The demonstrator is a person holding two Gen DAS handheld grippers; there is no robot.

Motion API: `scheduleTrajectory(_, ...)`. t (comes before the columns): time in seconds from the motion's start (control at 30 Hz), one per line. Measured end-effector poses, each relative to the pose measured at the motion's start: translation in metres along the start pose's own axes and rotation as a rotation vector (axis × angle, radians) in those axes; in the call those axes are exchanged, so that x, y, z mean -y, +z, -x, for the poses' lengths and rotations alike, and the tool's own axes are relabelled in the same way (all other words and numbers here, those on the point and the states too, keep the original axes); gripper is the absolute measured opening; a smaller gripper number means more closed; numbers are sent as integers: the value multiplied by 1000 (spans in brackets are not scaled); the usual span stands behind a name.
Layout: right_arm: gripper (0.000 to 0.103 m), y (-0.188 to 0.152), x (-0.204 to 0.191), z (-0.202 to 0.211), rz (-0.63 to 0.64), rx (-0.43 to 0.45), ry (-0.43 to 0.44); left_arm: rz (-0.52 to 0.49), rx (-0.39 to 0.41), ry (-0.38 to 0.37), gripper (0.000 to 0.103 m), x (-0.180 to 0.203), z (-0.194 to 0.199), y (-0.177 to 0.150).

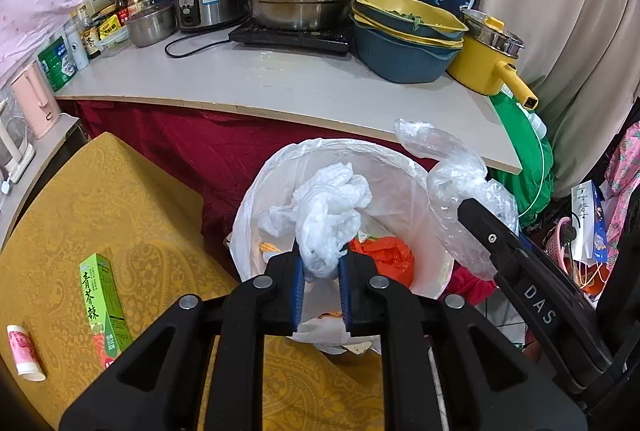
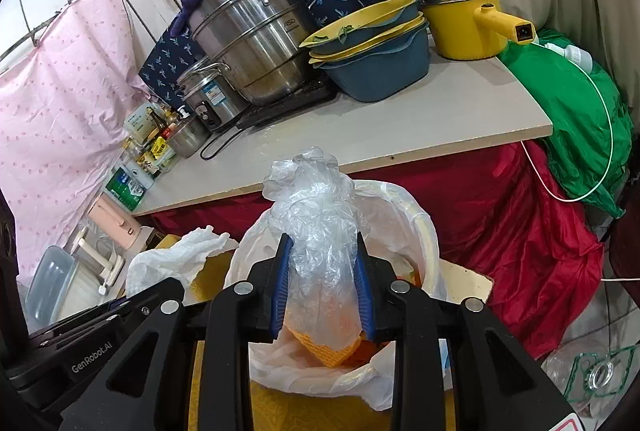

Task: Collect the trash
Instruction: 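Carry the tissue and clear bag over the bin and open both tools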

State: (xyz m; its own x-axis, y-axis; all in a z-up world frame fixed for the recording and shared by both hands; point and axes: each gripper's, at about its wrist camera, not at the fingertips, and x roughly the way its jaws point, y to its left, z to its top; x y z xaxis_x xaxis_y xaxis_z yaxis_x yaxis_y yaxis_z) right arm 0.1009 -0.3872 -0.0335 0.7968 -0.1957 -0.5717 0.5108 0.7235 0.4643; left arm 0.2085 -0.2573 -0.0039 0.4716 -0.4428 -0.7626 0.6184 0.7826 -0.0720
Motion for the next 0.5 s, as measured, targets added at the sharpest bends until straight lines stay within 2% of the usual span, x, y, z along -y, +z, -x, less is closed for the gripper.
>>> scheduleTrajectory(0.33,33,0,2,-17,-19,-22,-5,10,0,5,17,-3,-11,3)
scheduleTrajectory(0.5,45,2,-3,-18,-13,-13,-5,23,20,15,38,-9,-10,5)
